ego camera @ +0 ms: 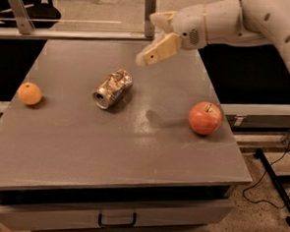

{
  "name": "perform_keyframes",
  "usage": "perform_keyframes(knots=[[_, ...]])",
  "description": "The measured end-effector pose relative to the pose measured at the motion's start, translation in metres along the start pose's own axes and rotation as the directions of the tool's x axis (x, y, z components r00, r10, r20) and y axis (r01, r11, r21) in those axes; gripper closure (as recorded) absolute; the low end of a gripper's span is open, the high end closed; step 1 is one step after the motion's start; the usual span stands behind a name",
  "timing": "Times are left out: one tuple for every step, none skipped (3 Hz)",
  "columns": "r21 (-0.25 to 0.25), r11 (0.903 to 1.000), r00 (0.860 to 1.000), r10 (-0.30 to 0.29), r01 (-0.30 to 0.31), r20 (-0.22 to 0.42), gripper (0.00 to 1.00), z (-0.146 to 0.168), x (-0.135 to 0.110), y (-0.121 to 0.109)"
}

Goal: Knock orange can over

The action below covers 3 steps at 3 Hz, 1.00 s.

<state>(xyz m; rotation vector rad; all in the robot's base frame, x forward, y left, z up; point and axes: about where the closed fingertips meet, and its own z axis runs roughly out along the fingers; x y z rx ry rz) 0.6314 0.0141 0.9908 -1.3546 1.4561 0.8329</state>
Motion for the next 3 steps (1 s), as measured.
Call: perform_keyframes(knots=[[0.284, 0.9574, 0.995, 0.075, -0.051, -0.072, 0.00, -0.066, 0.026, -0.051], [0.536, 0.8436, 0.988, 0.101, -0.024, -0.116, 0.00, -0.146, 0.031, -0.085], [0.576, 0.8173, 0.990, 0.091, -0.014, -0.104, 0.00, -0.152, 0.026, -0.096]])
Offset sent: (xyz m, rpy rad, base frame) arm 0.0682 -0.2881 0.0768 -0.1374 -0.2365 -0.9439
